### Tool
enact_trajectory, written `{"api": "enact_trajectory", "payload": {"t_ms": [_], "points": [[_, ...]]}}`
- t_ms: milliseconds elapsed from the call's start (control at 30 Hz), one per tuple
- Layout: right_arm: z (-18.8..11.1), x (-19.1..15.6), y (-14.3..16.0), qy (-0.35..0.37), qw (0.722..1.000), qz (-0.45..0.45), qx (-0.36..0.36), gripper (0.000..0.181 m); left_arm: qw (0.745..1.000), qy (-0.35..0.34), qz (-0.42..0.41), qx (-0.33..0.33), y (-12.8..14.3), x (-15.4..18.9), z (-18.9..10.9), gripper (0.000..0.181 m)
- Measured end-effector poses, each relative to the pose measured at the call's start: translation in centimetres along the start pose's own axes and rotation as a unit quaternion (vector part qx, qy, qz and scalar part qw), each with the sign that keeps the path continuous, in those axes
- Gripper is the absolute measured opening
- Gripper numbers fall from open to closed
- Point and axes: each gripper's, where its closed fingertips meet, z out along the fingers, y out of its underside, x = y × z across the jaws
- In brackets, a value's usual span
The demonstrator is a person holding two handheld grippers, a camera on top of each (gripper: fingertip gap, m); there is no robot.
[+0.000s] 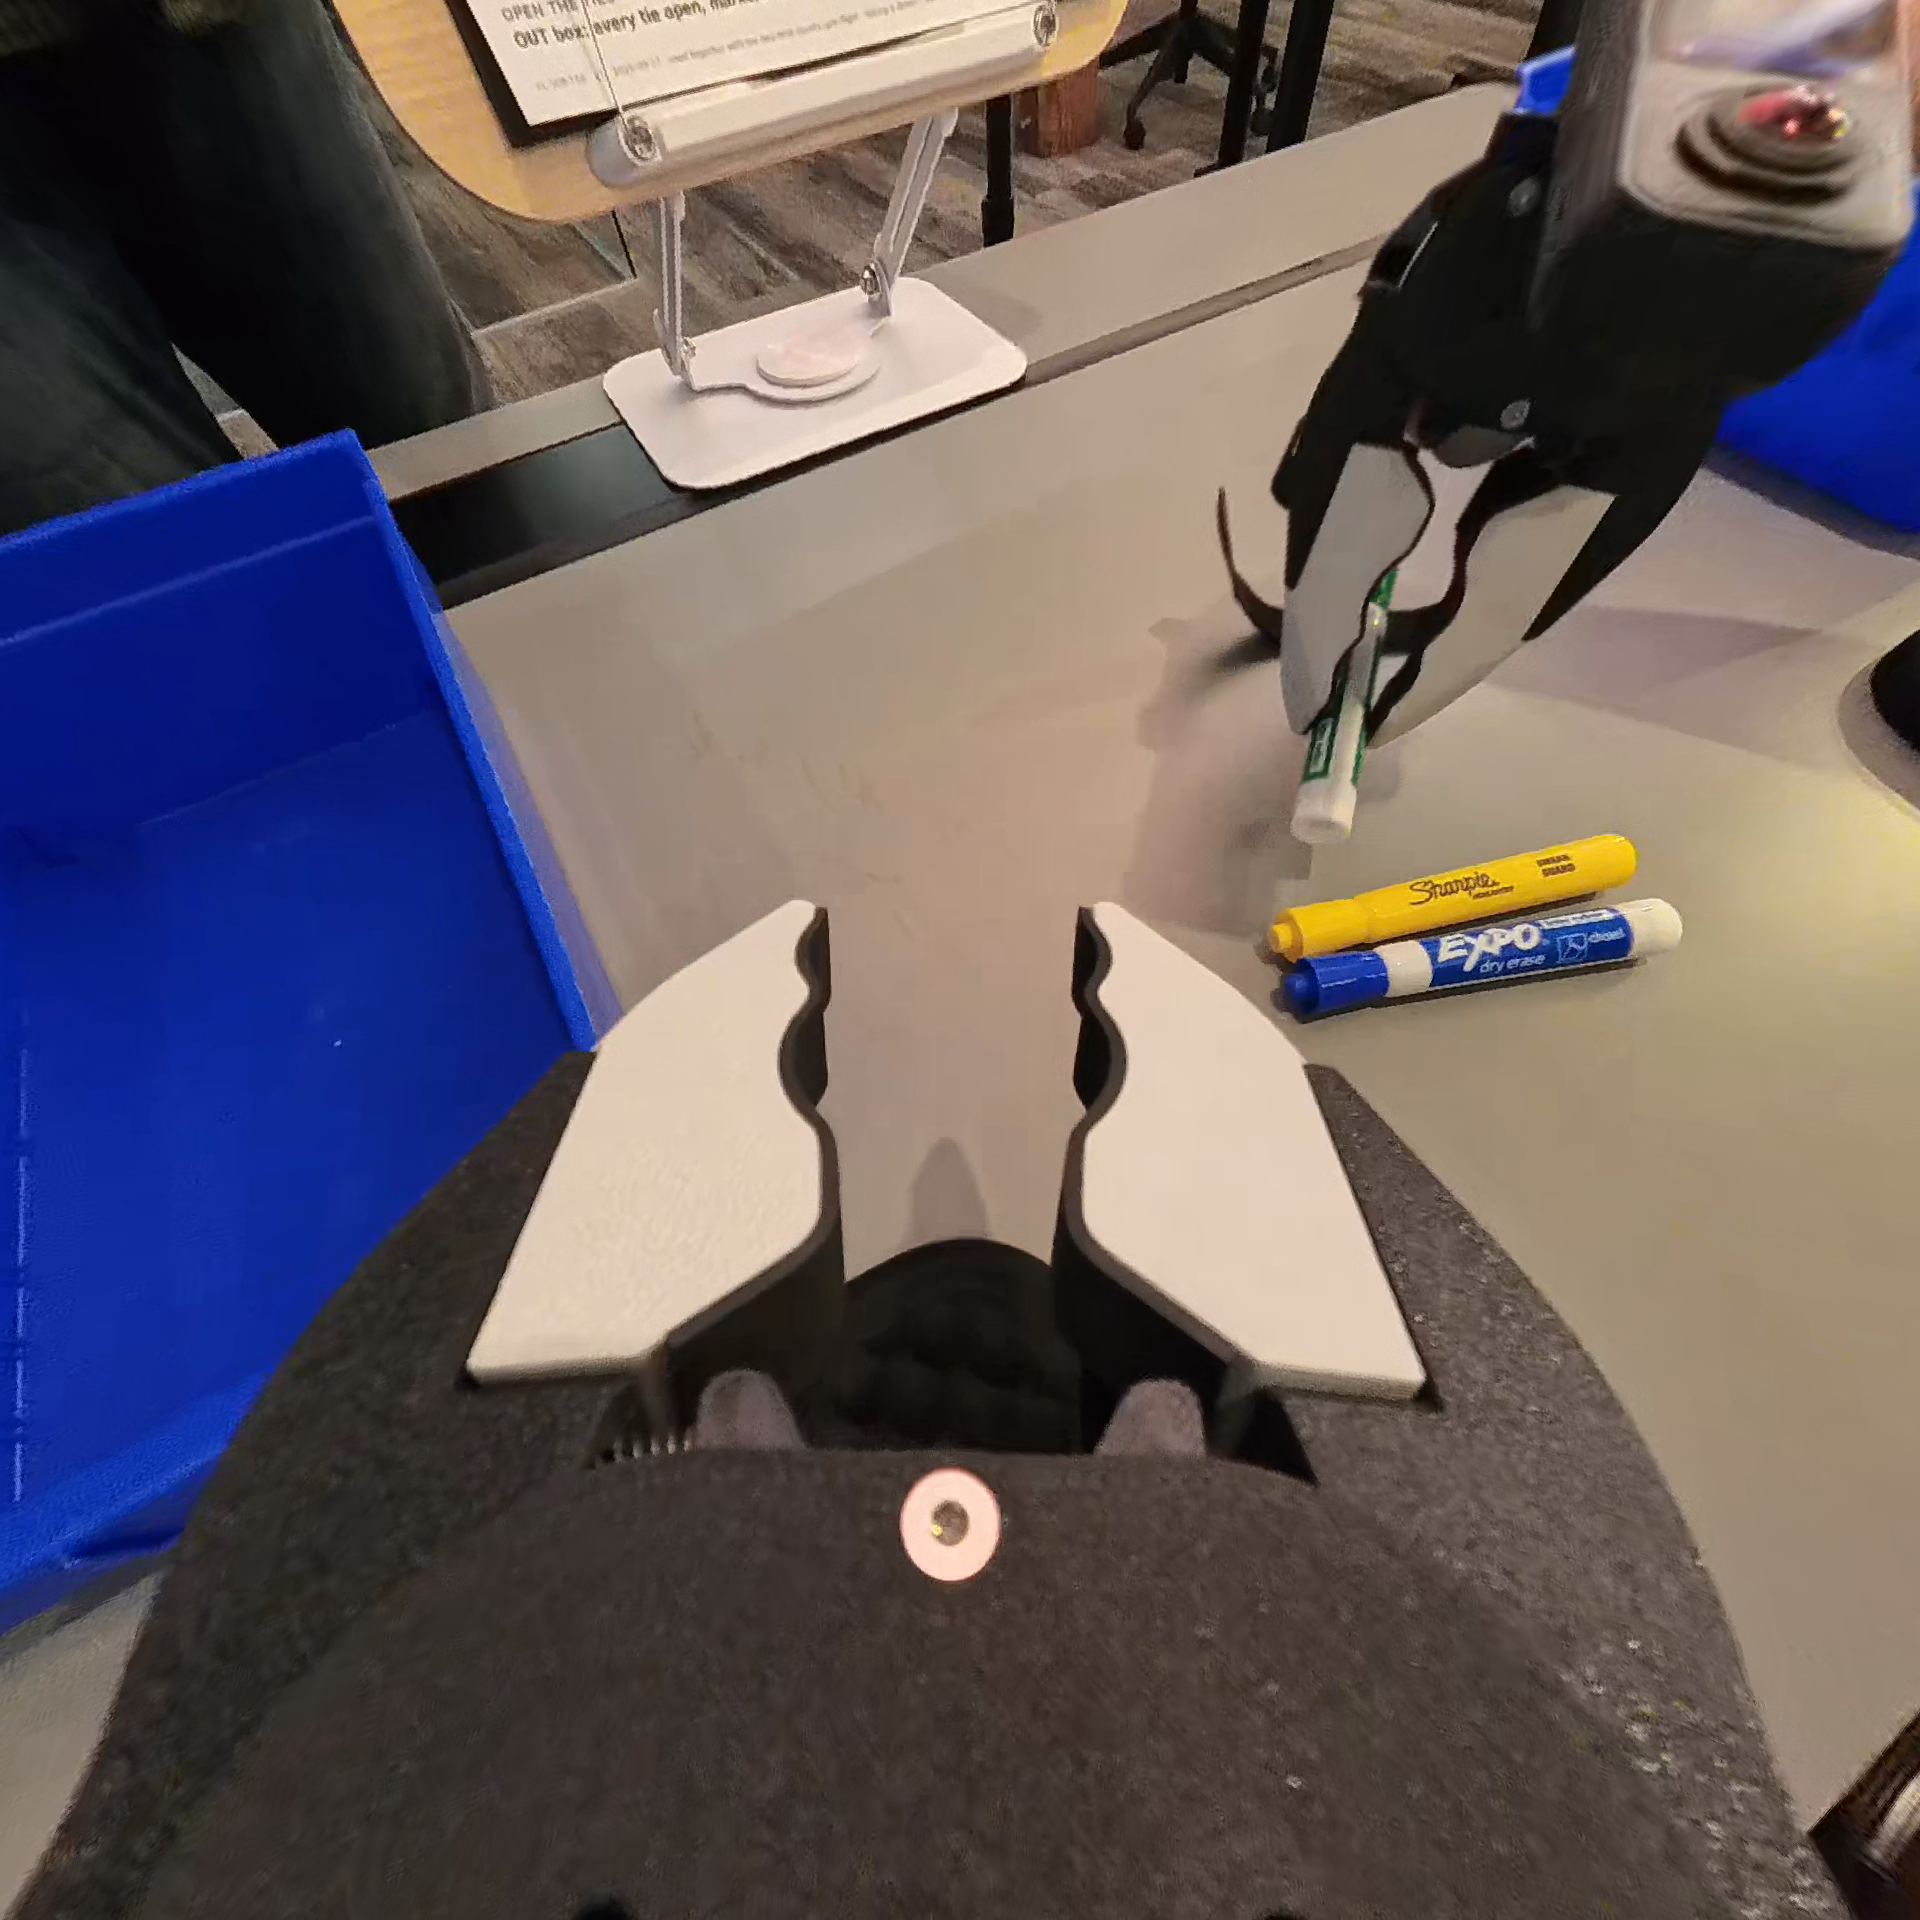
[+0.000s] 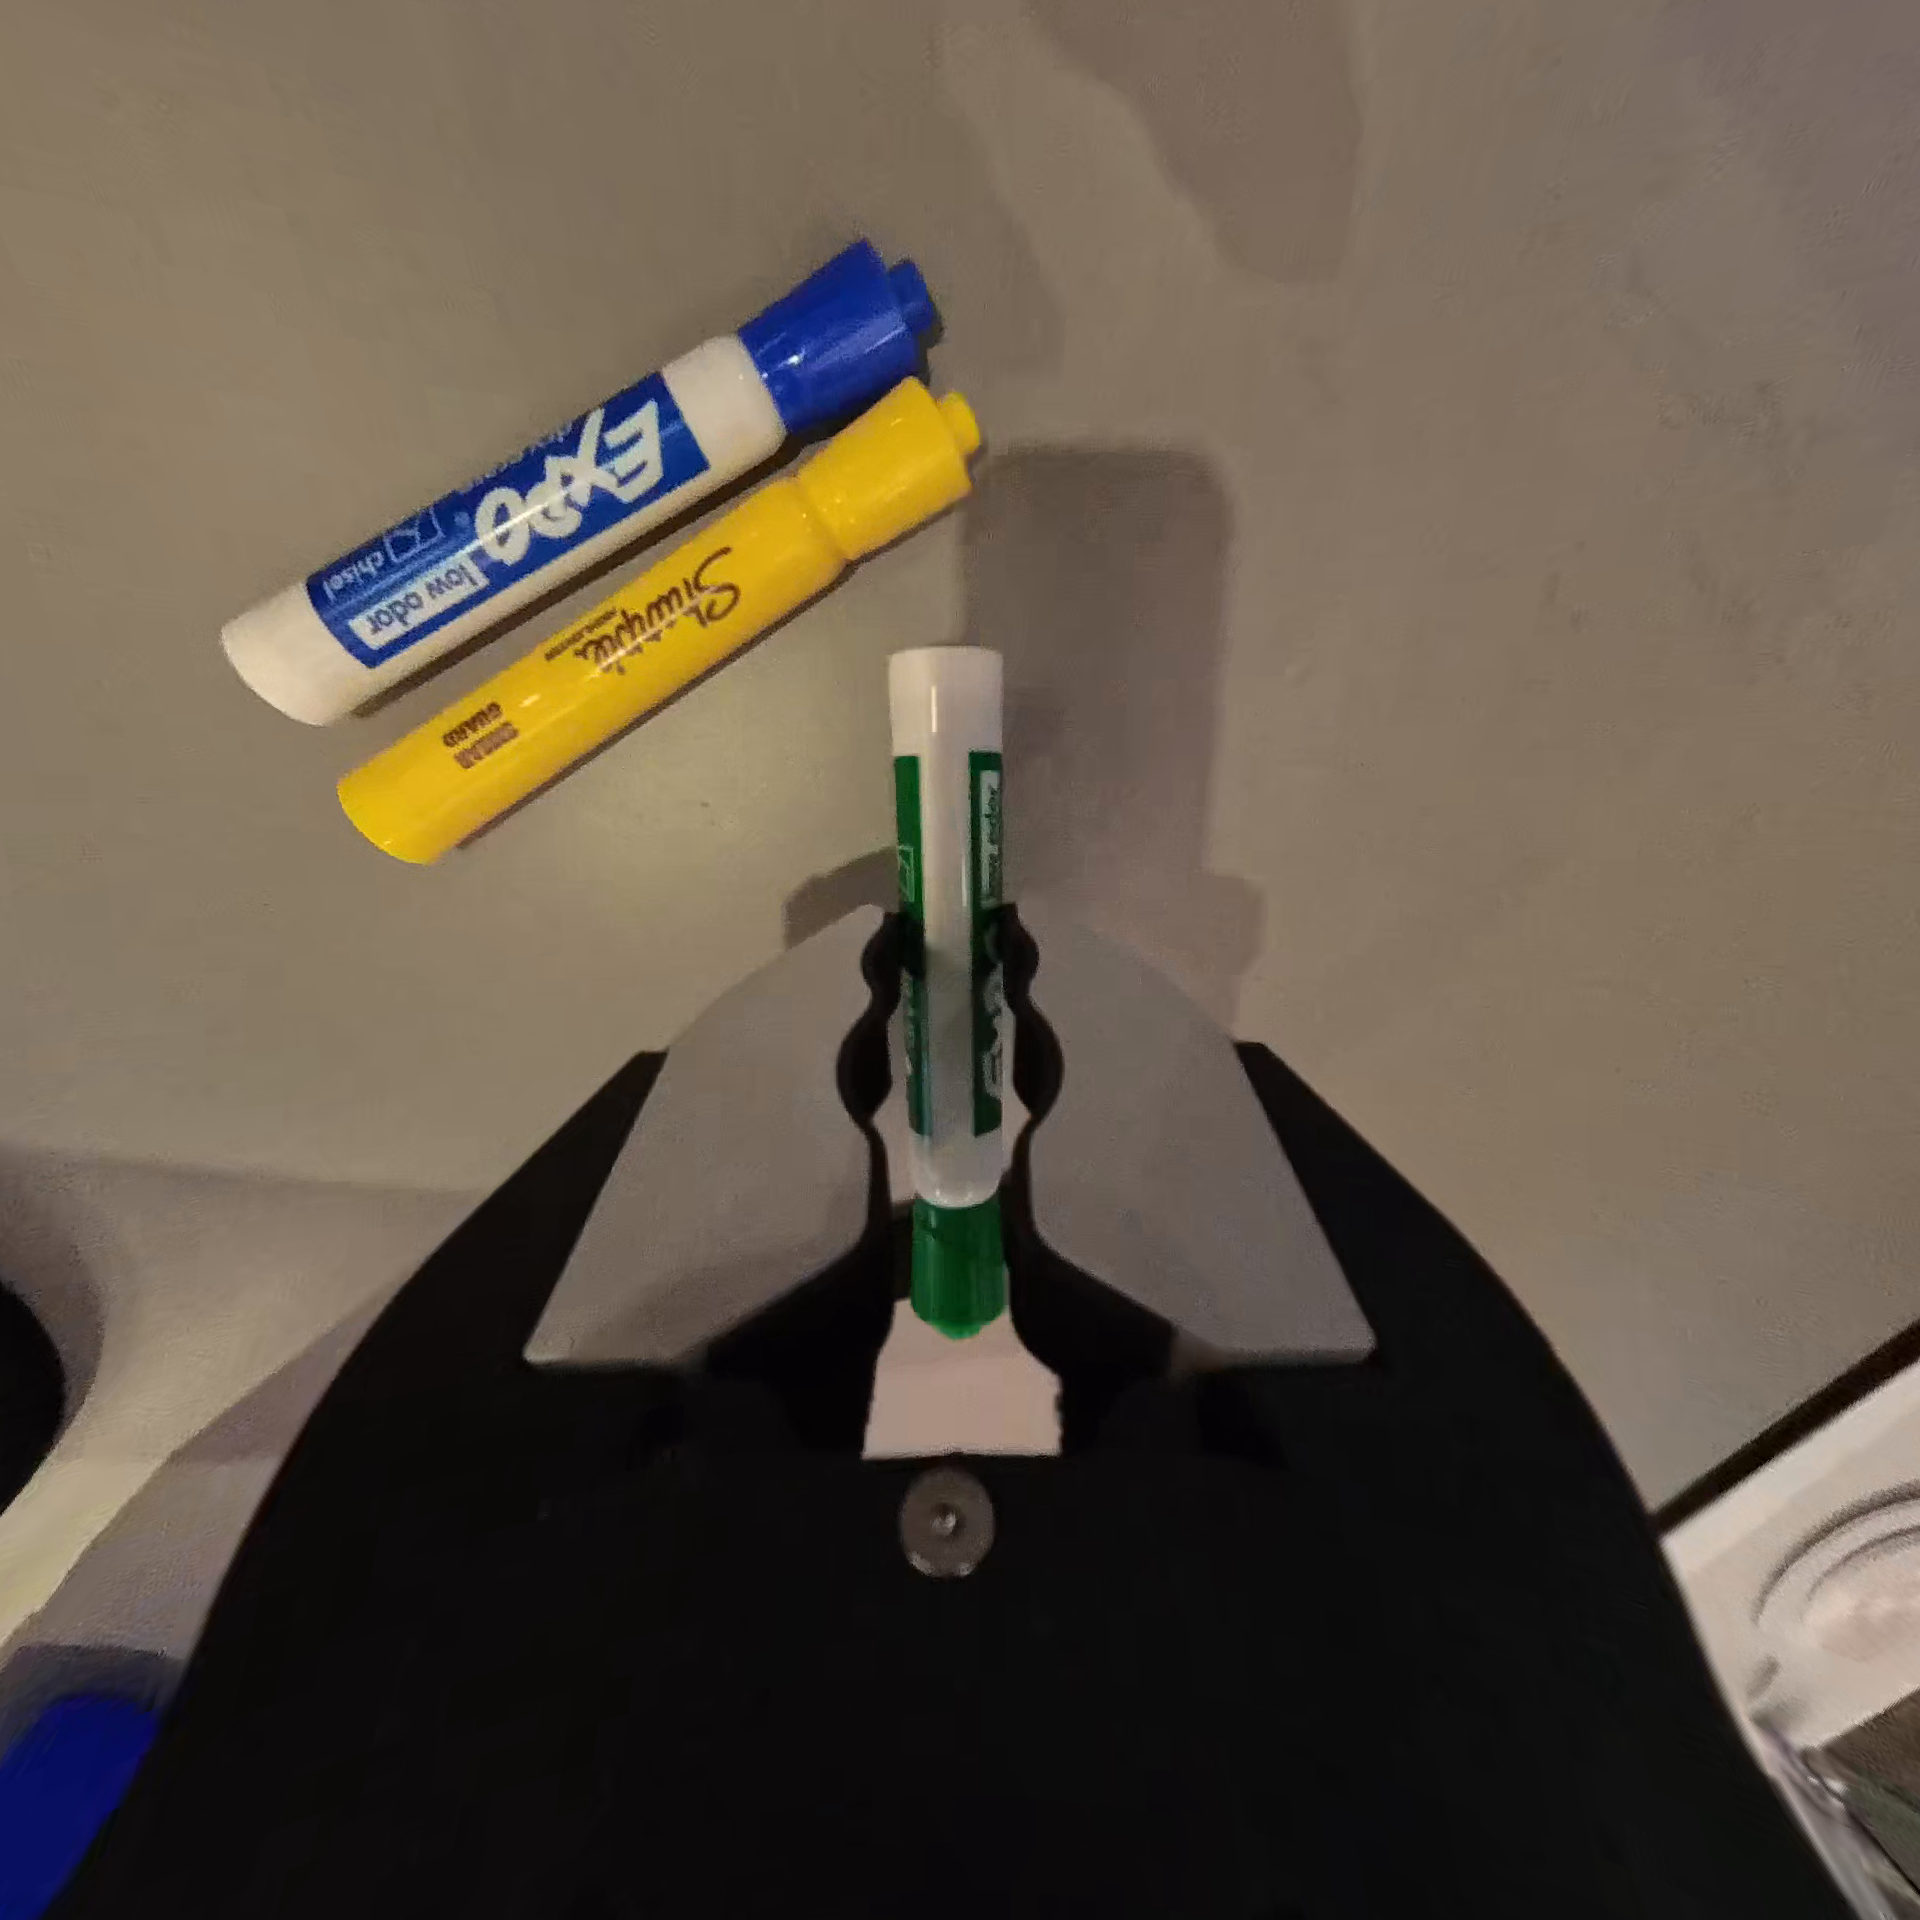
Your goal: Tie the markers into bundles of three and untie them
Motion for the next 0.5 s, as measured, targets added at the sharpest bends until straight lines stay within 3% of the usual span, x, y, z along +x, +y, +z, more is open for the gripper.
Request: {"api": "enact_trajectory", "payload": {"t_ms": [67, 167, 233, 300, 400, 433, 500], "points": [[0.0, 0.9, -0.2, 0.014, 1.0, 0.01, -0.007, 0.029, 1.0, -0.006, -0.002, -0.007, 0.4, -0.3, 0.0, 0.045], [-1.1, 1.3, -1.1, -0.026, 0.987, 0.157, 0.021, 0.019, 1.0, -0.013, -0.002, -0.011, 0.7, -0.7, -0.1, 0.045], [-1.3, 3.3, 0.5, 0.005, 0.947, 0.32, -0.016, 0.015, 1.0, -0.014, 0.0, -0.011, 0.8, -0.9, -0.2, 0.045], [-1.3, 4.0, 1.3, 0.005, 0.871, 0.49, -0.018, 0.012, 1.0, -0.012, 0.0, -0.008, 0.7, -0.9, -0.4, 0.044], [-1.8, 4.6, -1.8, -0.044, 0.769, 0.63, 0.099, 0.002, 1.0, -0.019, 0.007, -0.011, 0.6, -1.0, -0.6, 0.044], [-1.9, 4.3, -2.5, -0.05, 0.758, 0.641, 0.109, 0.002, 1.0, -0.024, 0.014, -0.012, 0.7, -1.0, -0.8, 0.044], [-1.9, 3.4, -2.0, 0.003, 0.784, 0.615, 0.077, 0.003, 0.999, -0.019, 0.022, -0.012, 0.6, -0.6, -1.0, 0.045]]}}
